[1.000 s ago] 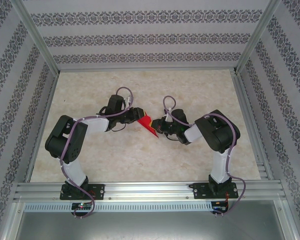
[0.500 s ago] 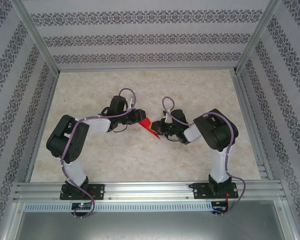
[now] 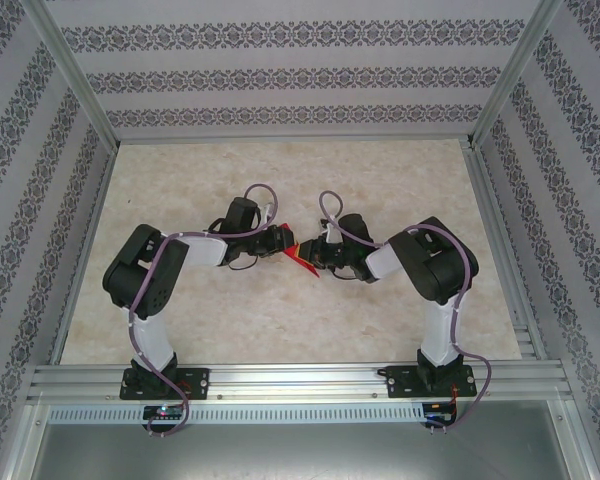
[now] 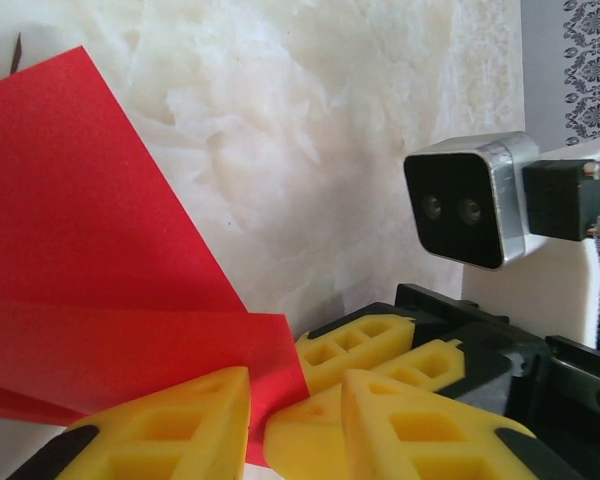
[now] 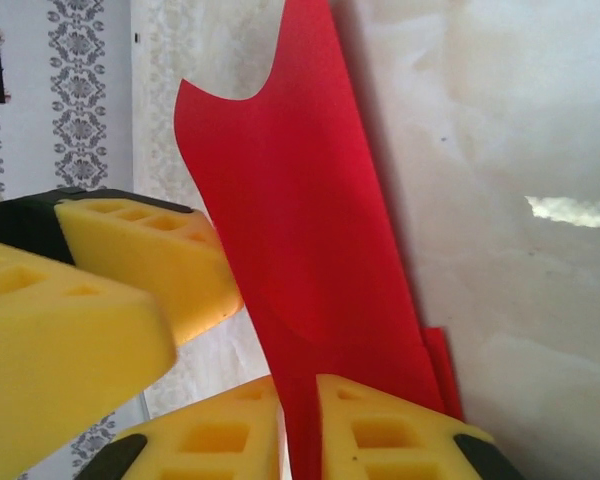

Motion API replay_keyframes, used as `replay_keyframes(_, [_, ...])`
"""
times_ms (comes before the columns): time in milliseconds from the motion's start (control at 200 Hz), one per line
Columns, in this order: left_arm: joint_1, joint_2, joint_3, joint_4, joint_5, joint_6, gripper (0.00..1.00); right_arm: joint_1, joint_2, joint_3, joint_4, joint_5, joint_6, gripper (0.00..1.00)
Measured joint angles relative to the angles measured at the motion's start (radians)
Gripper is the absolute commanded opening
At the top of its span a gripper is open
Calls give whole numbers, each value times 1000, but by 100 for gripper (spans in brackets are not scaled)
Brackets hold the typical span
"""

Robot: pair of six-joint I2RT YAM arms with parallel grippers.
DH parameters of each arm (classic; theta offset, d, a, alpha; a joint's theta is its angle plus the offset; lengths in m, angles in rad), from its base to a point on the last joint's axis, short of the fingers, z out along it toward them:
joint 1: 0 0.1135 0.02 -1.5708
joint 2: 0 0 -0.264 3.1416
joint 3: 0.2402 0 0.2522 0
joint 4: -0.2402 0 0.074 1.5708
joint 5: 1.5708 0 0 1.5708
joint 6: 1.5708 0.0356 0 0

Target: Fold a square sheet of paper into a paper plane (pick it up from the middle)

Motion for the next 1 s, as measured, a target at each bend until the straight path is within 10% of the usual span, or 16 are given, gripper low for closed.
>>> replay_keyframes(470, [0,29,28,-35,-42,-22,26,0,-100,17,-212,44,-285,37])
replay_keyframes(999, [0,59,68,-74,-58,-26,25,3,-198,14,-378,156,-618,35])
